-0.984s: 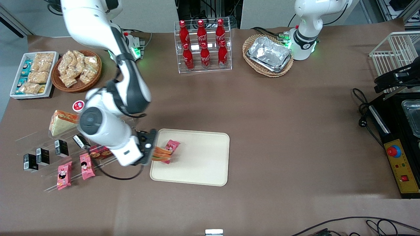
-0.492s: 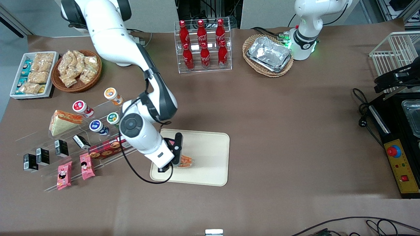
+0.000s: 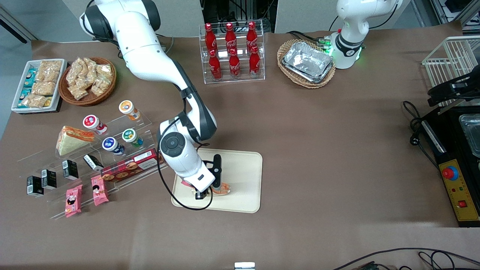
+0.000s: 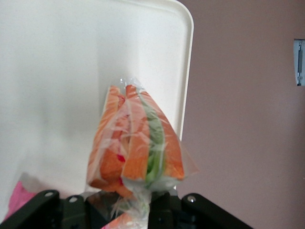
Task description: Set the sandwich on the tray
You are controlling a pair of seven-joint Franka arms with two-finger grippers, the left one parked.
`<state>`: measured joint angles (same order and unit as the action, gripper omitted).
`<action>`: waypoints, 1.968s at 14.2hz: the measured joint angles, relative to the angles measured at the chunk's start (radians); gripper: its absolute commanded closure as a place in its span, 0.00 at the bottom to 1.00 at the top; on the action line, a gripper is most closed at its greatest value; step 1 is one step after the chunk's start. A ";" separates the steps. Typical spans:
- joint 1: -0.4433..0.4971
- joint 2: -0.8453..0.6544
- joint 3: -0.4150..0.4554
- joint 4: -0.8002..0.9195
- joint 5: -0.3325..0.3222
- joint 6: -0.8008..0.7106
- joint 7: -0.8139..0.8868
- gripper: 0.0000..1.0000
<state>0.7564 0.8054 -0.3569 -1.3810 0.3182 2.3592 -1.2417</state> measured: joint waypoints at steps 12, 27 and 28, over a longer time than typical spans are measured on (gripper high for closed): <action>0.004 0.073 0.000 0.009 -0.004 0.103 -0.005 0.00; -0.006 0.013 -0.014 0.048 0.047 0.000 0.004 0.00; -0.013 -0.010 -0.018 0.049 0.086 -0.035 0.013 0.00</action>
<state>0.7433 0.7959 -0.3749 -1.3319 0.4041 2.3240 -1.2289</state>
